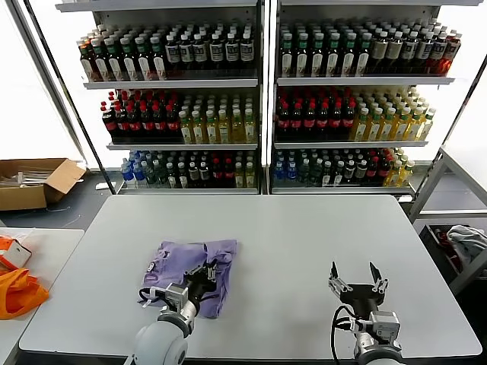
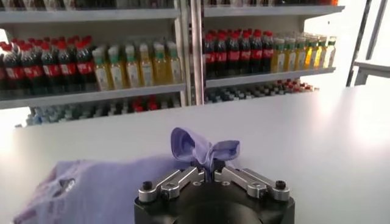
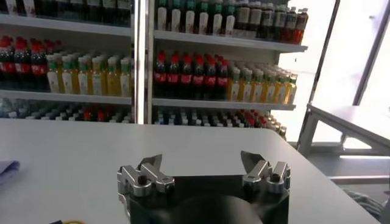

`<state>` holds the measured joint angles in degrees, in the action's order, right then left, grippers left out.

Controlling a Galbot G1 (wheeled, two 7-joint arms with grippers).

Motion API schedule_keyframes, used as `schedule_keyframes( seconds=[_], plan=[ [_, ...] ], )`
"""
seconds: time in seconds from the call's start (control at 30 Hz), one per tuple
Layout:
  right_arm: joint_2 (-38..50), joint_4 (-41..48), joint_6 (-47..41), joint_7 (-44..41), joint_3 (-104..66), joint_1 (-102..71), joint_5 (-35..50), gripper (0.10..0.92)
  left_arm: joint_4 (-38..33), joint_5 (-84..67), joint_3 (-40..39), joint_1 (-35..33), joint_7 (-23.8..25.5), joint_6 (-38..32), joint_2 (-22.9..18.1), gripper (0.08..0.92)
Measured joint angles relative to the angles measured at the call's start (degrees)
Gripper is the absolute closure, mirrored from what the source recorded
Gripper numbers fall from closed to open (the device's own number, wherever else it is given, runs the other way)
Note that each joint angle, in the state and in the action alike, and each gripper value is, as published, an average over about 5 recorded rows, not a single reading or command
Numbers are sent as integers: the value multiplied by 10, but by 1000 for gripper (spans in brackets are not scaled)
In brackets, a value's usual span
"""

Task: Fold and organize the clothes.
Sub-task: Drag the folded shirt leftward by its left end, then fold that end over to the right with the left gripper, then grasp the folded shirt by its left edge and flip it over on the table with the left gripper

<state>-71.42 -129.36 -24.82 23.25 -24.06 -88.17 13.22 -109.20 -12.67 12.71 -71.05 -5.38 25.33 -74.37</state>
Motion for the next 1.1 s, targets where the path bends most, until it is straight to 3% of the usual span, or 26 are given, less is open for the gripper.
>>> schedule_keyframes(
  seconds=[0.17,0.43,0.87,1.1],
  plan=[
    [0,2,2,1,5,-1,-2,203,18,1,-4,3,3,-9,-9,820],
    [3,1,3,5,13,2,-5,203,10,-40,-16,-8,8,-36,-15,588],
    [10,3,-5,9,36,24,-4,203,-97,-275,20,-22,-40,-35,-13,223],
    [10,10,-3,8,49,34,-3,203,-65,-248,95,-32,-47,-58,26,178]
  ],
)
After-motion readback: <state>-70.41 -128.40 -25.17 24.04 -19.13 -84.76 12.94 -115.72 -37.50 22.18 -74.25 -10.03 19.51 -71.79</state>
